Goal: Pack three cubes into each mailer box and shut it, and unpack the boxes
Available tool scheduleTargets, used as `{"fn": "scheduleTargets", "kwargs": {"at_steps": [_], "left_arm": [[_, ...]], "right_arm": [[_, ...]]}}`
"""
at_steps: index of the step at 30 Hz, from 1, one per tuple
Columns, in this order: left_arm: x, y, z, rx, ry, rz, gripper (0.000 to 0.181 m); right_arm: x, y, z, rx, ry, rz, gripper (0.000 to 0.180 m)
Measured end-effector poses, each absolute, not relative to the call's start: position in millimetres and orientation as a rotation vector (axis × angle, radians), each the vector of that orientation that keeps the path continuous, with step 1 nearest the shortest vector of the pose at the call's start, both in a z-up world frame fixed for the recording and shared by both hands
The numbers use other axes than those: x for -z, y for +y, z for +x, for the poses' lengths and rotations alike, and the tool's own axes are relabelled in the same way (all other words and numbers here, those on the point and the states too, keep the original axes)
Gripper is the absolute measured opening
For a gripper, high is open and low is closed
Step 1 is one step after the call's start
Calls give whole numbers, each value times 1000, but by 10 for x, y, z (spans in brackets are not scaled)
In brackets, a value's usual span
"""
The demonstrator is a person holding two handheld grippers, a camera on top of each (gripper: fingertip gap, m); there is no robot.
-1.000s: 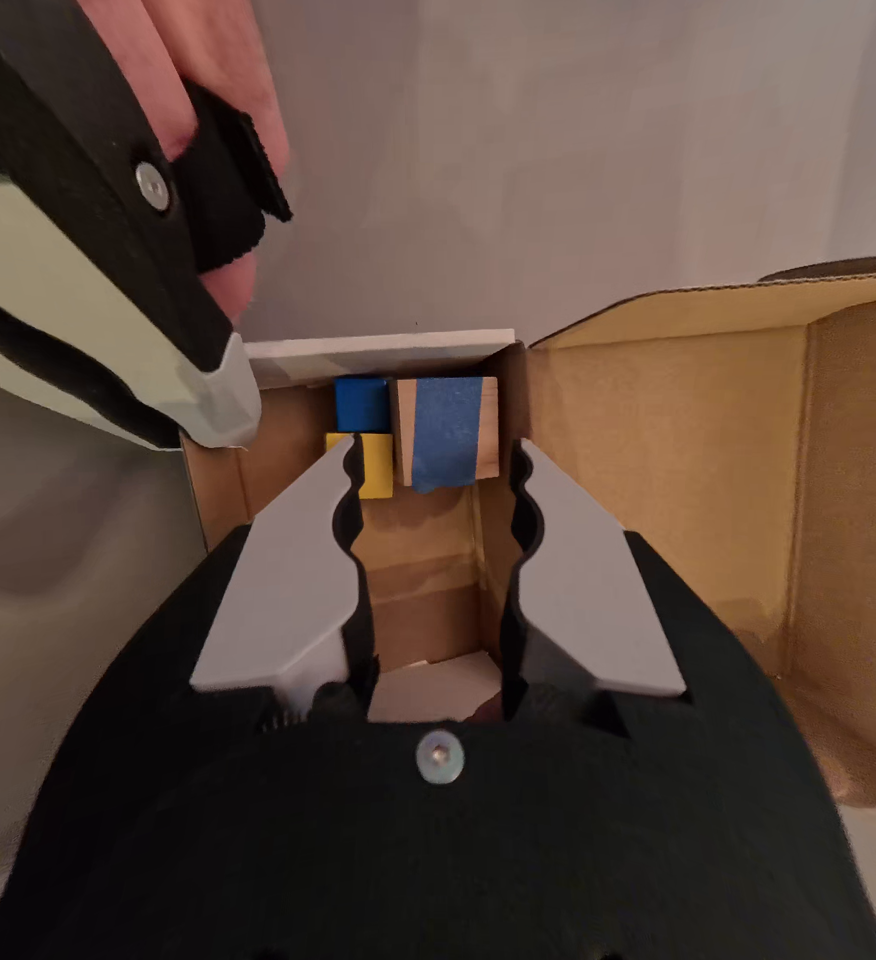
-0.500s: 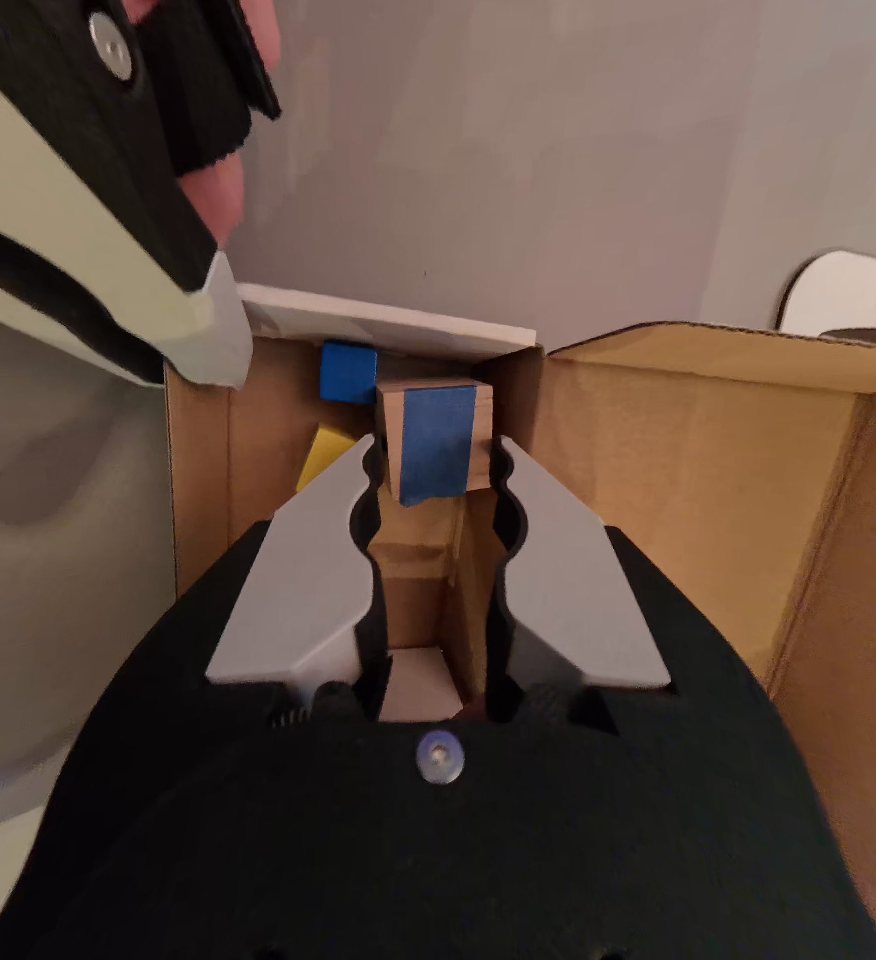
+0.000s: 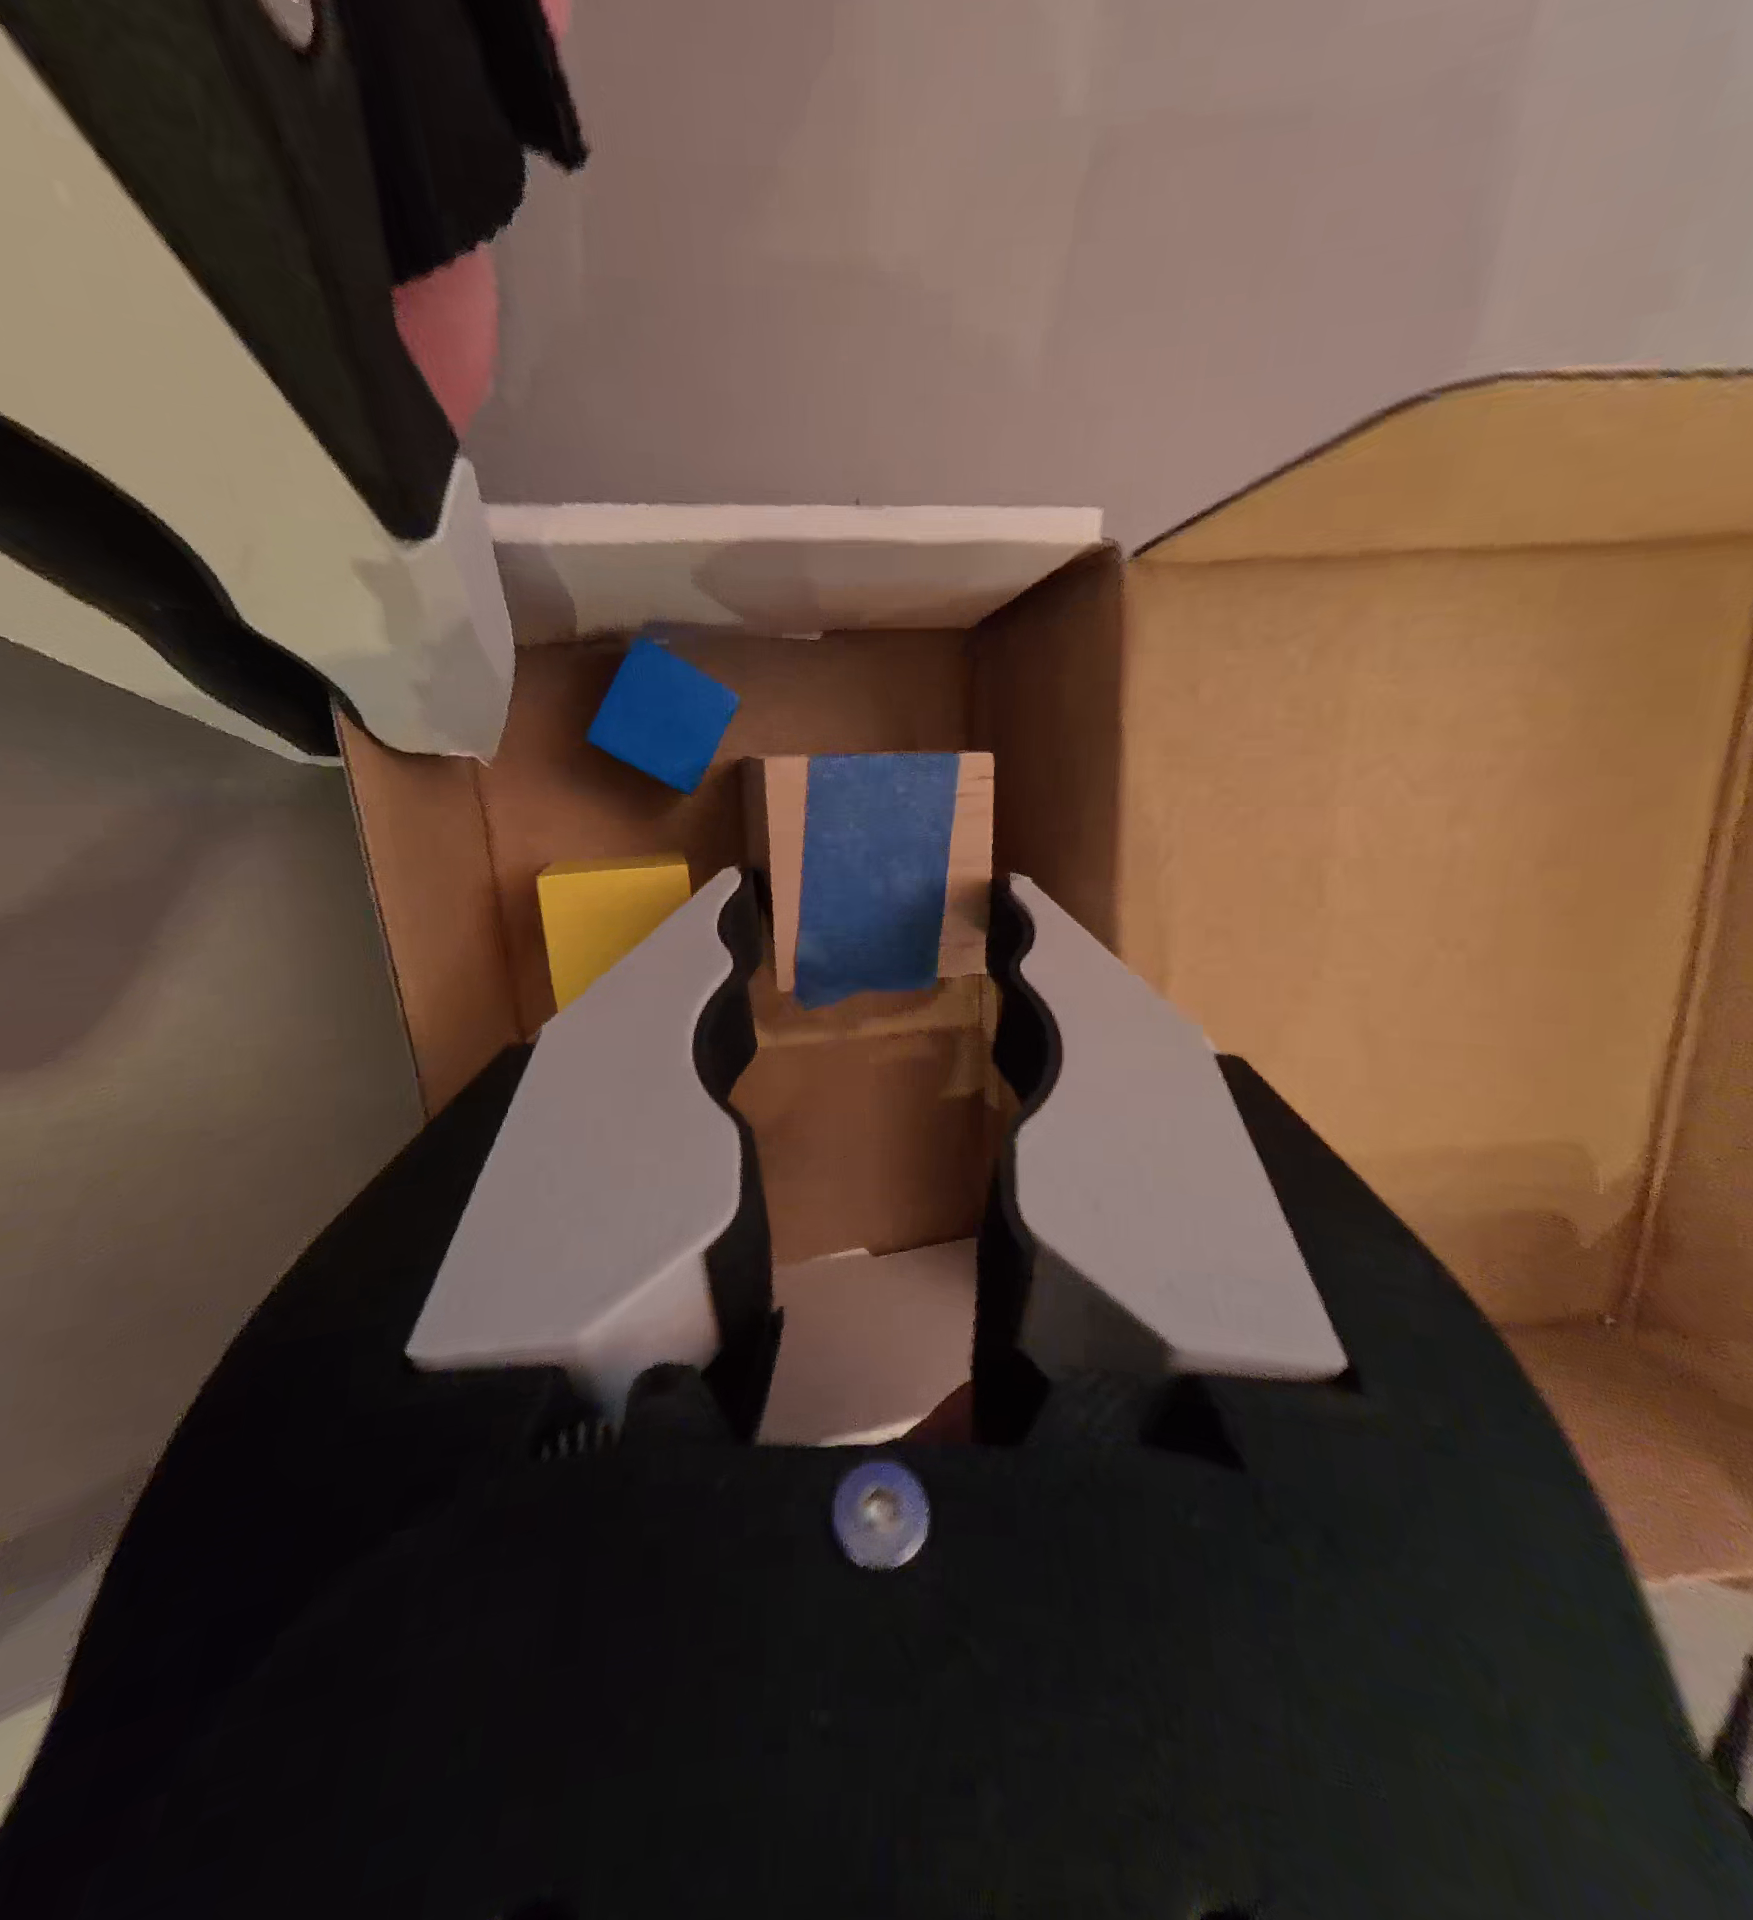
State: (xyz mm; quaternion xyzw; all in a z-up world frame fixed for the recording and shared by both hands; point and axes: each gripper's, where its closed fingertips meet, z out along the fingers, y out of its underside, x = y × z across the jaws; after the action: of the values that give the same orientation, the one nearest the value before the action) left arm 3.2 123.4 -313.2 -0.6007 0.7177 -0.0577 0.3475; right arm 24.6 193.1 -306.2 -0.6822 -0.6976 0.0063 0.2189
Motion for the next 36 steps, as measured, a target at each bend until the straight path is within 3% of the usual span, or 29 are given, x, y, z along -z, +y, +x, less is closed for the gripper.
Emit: {"fn": "scheduleTargets", "kwargs": {"at_steps": [9, 18, 25, 36], "left_arm": [[3137, 1240, 48, 146, 1847, -1555, 4], [3134, 1260, 55, 153, 1829, -1581, 4], [3132, 1274, 59, 156, 1825, -1588, 5], [3136, 1272, 61, 151, 1827, -1593, 5]], "right_arm": [[2350, 1871, 497, -149, -1652, -1846, 42], [1503, 1520, 2050, 38, -1382, -1913, 42], [1905, 1111, 2963, 140, -1446, -2081, 42], [2843, 1063, 3254, 158, -1637, -2254, 42]]}}
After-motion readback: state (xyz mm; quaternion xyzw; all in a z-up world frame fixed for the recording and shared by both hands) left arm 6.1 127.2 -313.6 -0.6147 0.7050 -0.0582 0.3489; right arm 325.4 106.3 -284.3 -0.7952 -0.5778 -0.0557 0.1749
